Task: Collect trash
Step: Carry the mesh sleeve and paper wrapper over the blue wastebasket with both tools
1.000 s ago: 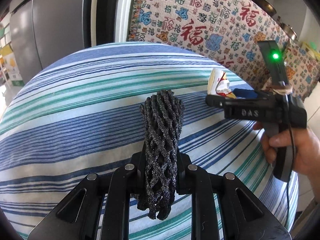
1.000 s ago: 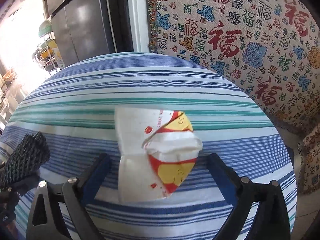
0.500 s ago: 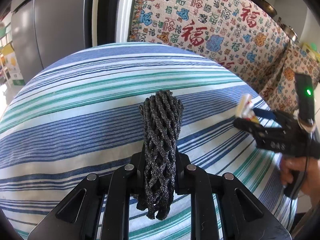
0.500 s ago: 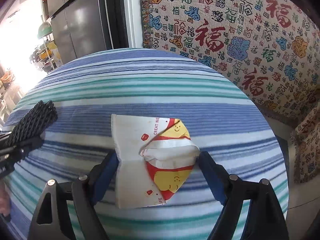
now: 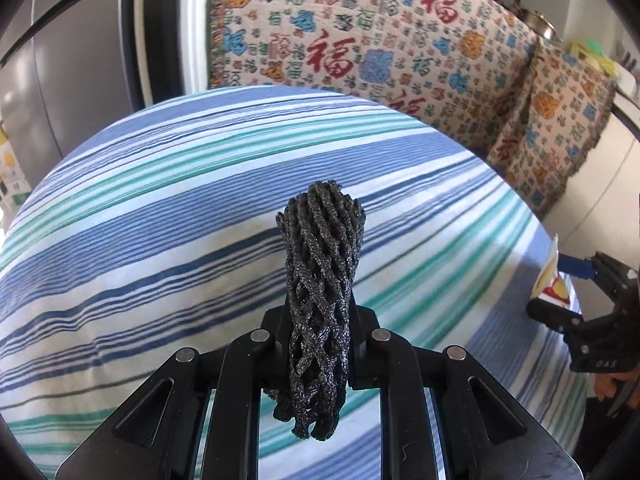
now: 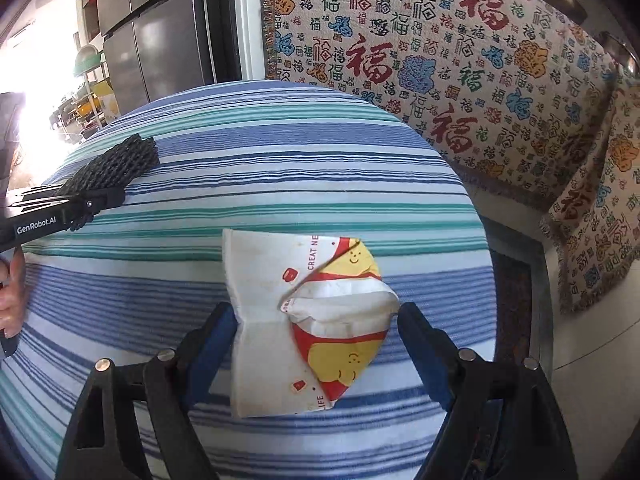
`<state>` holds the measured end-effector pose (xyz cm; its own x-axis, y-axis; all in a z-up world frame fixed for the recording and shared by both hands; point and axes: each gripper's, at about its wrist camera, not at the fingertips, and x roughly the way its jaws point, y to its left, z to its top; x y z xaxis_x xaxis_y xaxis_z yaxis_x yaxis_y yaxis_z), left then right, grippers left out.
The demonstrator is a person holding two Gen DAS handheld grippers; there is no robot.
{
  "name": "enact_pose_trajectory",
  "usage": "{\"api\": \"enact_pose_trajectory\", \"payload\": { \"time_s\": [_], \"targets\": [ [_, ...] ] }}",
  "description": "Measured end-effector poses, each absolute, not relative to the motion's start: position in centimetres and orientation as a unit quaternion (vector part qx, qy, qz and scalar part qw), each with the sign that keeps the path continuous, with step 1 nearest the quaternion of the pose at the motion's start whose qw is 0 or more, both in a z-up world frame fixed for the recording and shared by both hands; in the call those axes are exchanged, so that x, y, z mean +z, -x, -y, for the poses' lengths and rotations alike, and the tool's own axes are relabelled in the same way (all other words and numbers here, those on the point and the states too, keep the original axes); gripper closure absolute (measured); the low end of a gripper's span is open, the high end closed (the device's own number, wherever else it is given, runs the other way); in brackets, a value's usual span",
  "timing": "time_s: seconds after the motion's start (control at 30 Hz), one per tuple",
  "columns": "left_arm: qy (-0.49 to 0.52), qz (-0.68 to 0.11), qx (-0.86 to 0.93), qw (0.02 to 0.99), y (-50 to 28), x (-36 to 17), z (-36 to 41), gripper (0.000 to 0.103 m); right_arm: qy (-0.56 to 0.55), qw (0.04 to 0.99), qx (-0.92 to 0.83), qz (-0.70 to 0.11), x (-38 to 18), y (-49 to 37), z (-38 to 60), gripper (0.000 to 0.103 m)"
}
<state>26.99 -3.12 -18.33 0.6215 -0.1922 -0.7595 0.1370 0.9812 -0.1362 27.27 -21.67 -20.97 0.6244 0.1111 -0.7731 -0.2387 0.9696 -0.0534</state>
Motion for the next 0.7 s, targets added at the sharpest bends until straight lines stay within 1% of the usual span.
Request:
{"api": "enact_pose_trajectory", "payload": {
  "time_s": [0.5, 0.7],
  "targets": [
    [-0.004, -0.396, -0.143, 0.907, -25.3, -15.7, 8.5, 0.087, 0.039, 0.923, 0.074, -0.376, -18.4, -22.7, 25.2, 0.018],
    [-0.01, -0.392, -0.184, 0.901, -24.3, -14.6, 12.0, 0.087, 0.021, 0.932, 0.051, -0.358, -17.0, -21.3, 28.1, 0.018]
  ]
}}
